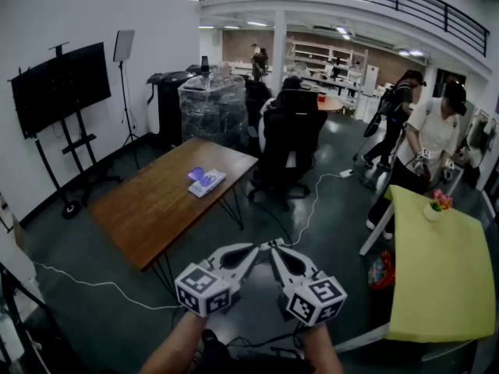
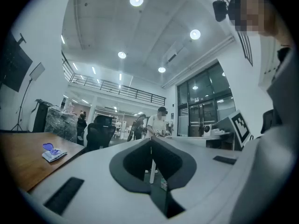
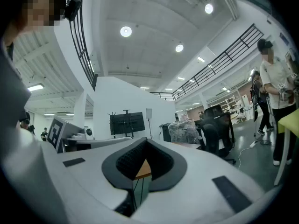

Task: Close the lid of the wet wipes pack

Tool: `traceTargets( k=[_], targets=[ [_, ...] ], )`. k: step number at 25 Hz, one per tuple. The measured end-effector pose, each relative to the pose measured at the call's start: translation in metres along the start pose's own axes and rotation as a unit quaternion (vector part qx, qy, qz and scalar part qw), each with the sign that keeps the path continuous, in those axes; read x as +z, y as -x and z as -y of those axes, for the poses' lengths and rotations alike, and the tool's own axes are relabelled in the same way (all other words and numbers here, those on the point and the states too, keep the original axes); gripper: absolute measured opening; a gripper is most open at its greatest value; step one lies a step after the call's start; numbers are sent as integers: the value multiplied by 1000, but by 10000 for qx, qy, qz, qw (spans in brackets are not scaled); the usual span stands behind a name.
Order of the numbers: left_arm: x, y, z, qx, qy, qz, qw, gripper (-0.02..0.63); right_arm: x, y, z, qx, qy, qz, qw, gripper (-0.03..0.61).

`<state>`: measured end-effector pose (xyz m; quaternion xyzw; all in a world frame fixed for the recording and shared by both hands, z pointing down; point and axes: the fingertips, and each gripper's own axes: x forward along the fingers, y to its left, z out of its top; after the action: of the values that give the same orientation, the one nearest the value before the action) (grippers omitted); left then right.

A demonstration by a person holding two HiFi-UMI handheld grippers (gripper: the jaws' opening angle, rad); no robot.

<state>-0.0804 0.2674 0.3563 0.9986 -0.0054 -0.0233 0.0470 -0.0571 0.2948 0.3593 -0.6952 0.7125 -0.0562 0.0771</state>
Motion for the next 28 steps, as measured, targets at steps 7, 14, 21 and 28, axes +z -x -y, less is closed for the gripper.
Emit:
traceTargets(
  k=[7, 14, 21, 28],
  targets=[
    [0, -1, 2, 18, 4, 11, 10000, 5, 0, 3, 1, -17, 20, 0, 10000, 11],
    [-1, 0, 1, 3, 5, 14, 10000, 5, -1, 0, 0, 9, 22, 19, 10000, 11],
    [-2, 3, -1, 59, 4, 0, 10000, 5, -4, 0, 1, -11, 4, 4, 10000, 11],
    [-5, -5, -12, 101, 14, -14, 9999, 5, -8, -4, 12, -63, -71, -53, 9999, 11]
  ],
)
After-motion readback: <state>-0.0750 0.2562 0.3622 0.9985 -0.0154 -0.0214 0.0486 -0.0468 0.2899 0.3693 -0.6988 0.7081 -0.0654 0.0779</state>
